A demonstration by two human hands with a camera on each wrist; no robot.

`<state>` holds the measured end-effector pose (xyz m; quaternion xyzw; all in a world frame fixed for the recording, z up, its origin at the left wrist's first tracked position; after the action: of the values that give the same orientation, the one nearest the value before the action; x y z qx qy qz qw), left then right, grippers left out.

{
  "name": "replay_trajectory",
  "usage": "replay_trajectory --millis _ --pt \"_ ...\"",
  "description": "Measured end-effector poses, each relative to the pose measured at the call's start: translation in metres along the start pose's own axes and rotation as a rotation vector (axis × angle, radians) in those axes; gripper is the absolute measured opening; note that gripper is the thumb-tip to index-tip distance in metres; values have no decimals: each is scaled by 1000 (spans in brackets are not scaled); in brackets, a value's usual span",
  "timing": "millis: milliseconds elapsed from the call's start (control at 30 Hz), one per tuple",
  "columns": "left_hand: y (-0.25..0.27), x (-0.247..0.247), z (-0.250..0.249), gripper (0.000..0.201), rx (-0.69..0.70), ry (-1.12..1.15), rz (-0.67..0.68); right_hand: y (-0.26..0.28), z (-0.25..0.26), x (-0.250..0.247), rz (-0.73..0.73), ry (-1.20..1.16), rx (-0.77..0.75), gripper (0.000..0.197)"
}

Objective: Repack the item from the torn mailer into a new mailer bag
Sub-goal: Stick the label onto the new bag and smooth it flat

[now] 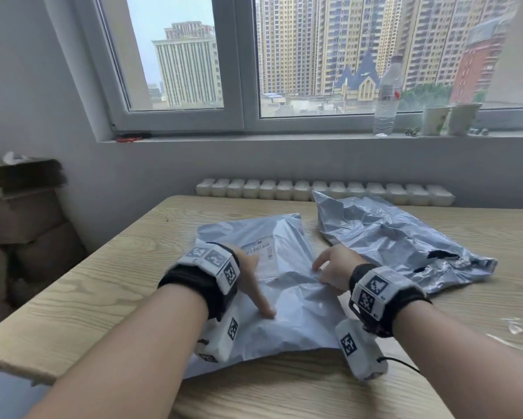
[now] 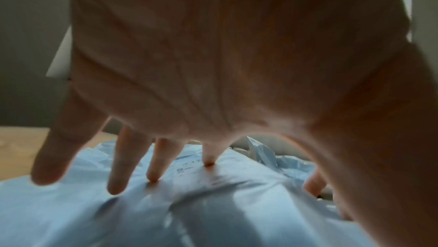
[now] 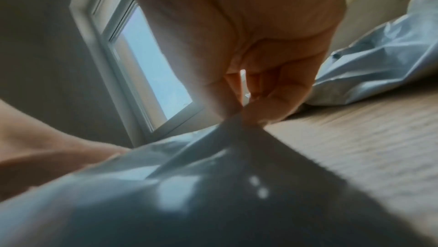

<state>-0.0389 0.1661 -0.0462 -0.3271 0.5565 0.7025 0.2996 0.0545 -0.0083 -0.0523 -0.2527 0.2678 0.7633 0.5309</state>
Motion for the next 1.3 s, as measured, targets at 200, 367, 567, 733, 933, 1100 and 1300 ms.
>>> replay_trajectory --millis 200,367,567,733,933,1100,1300 --pt "-5 -5 9 115 -96 73 -210 15 -2 -2 17 200 16 26" --pt "-9 19 11 129 -65 218 -196 40 54 6 -11 312 -421 46" --pt "-18 32 19 136 -73 288 -161 68 54 76 342 615 -536 36" --pt "-22 29 19 141 -72 268 -168 55 58 47 122 509 -449 29" --pt "-40 12 11 93 -52 362 -300 46 82 63 278 528 -485 51" --pt "-58 24 18 87 -114 340 -254 8 48 53 234 614 -357 52" --pt "-69 10 16 94 -88 290 -257 16 90 66 282 662 -514 74"
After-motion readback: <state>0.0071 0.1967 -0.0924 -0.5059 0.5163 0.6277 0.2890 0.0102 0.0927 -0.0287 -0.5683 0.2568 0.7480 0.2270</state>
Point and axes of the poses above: each hand's wrist, its own y-axis away from the middle knuckle, its own x-axis out of the palm, z = x × y, the point moved 10 cm from there along -y, towards the middle knuckle, and after that the axes turned 11 degrees about -y, right-handed, at the moved point
